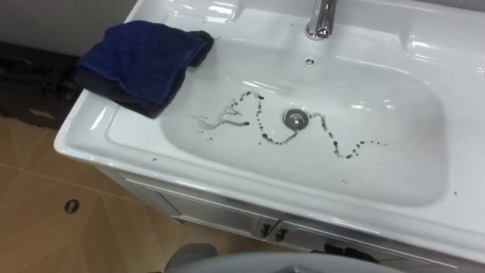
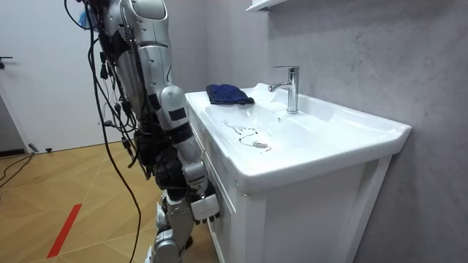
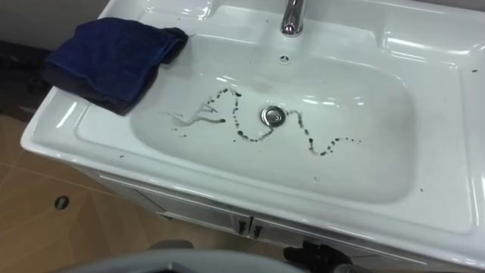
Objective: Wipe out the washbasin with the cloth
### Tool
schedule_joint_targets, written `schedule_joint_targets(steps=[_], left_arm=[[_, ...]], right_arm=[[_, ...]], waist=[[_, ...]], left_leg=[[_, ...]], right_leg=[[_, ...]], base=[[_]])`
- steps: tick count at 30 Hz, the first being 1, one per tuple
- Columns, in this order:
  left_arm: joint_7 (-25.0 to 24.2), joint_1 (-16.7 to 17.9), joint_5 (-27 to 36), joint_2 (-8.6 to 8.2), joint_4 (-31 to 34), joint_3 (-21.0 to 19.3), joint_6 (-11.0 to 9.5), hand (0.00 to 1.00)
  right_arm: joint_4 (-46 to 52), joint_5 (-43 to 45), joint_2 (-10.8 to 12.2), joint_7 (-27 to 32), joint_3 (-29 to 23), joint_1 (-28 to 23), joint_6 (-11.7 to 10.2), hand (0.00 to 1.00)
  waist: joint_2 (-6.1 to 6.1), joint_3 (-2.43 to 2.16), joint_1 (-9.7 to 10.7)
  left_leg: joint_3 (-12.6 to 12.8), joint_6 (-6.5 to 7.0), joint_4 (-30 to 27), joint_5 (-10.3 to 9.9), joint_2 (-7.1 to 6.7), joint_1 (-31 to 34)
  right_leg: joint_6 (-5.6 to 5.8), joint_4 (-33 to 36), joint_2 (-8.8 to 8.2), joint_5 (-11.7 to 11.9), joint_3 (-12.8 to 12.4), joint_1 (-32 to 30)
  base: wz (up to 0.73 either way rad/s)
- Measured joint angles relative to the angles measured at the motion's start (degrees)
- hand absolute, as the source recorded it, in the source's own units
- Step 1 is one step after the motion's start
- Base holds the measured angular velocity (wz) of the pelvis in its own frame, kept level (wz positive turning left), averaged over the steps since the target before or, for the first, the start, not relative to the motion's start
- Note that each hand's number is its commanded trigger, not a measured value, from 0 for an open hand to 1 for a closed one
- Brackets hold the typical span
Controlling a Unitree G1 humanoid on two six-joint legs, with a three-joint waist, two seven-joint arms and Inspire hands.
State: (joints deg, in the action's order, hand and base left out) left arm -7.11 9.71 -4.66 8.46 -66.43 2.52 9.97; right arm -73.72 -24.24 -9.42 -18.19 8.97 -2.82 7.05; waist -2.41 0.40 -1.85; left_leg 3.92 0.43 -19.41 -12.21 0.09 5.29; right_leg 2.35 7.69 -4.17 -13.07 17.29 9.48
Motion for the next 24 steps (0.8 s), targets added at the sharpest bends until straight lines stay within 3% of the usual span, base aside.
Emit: schedule_joint_targets(steps=[24], left_arm=[[0.0,-0.2,0.1,0.00,0.0,-0.1,0.0,0.00]], right_arm=[[0.1,-0.4,0.0,-0.2,0.5,-0.3,-0.2,0.00]], waist=[[0.18,-0.07,0.0]], left_leg=[[0.2,0.00,0.1,0.0,0.07,0.0]], right_leg=[[-0.02,0.1,0.00,0.0,-0.2,-0.3]], base=[[0.00]])
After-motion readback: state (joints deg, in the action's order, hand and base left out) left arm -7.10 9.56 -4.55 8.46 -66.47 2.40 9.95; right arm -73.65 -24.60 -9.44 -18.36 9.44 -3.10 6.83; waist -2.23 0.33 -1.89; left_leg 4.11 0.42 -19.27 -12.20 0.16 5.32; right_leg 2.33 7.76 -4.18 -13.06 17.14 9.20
